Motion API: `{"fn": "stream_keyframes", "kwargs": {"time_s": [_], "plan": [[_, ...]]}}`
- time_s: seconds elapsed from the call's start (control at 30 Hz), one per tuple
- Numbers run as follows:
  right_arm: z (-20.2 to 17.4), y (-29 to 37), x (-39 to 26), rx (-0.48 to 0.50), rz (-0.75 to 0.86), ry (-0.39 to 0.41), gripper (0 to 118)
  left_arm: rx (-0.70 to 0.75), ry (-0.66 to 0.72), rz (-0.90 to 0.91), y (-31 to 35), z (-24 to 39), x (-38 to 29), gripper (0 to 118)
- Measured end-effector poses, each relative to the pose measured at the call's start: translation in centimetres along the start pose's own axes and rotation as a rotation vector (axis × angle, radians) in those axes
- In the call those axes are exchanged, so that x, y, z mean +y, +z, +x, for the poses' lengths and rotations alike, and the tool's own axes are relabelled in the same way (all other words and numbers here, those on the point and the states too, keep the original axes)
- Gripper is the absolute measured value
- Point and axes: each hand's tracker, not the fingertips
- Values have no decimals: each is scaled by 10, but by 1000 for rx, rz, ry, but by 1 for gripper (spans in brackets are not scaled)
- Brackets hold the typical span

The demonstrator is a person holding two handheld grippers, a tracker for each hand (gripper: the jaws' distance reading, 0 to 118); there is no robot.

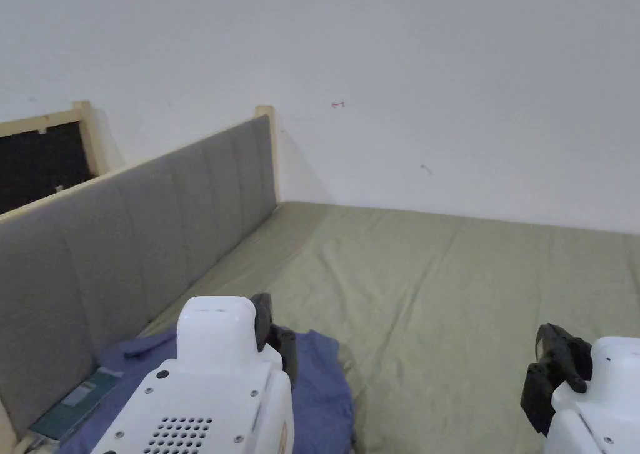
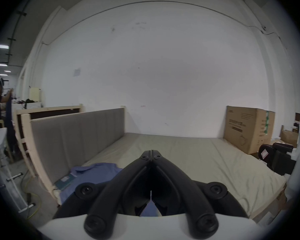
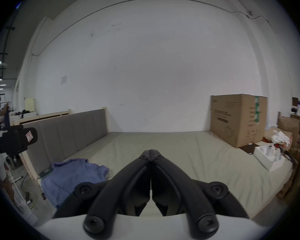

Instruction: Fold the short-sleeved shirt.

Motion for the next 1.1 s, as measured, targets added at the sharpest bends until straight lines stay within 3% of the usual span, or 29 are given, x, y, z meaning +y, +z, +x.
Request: {"fn": "stream_keyframes", "kwargs": {"time_s": [0.17,0.33,0.53,0.67,0.8,0.83,0.87,0.9,0.93,0.97,1.1], "plan": [[-47,-19,-4,162,-39,-4,0,153,-5,-15,14,-45,1,0],[-74,-29,-13,223,-74,31,0,198,13,-57,13,-64,-6,0],[-73,-42,-28,225,-147,31,0,127,75,-305,-64,-75,-61,0],[-62,-56,-38,208,-209,8,0,73,181,-630,-142,-86,-134,0],[-51,-73,-50,173,-264,8,0,79,117,-665,-183,-76,-168,0],[-49,-77,-53,165,-278,7,0,64,124,-692,-190,-75,-172,11],[-46,-82,-56,154,-296,4,0,44,121,-728,-202,-70,-174,33],[-43,-86,-60,144,-311,-2,0,31,112,-747,-212,-65,-176,69],[-41,-90,-63,135,-325,-8,0,26,90,-750,-221,-59,-179,90],[-39,-94,-67,128,-339,-15,0,17,54,-763,-233,-53,-184,100],[-30,-104,-80,105,-396,-4,0,-26,44,-927,-264,-40,-220,102]]}}
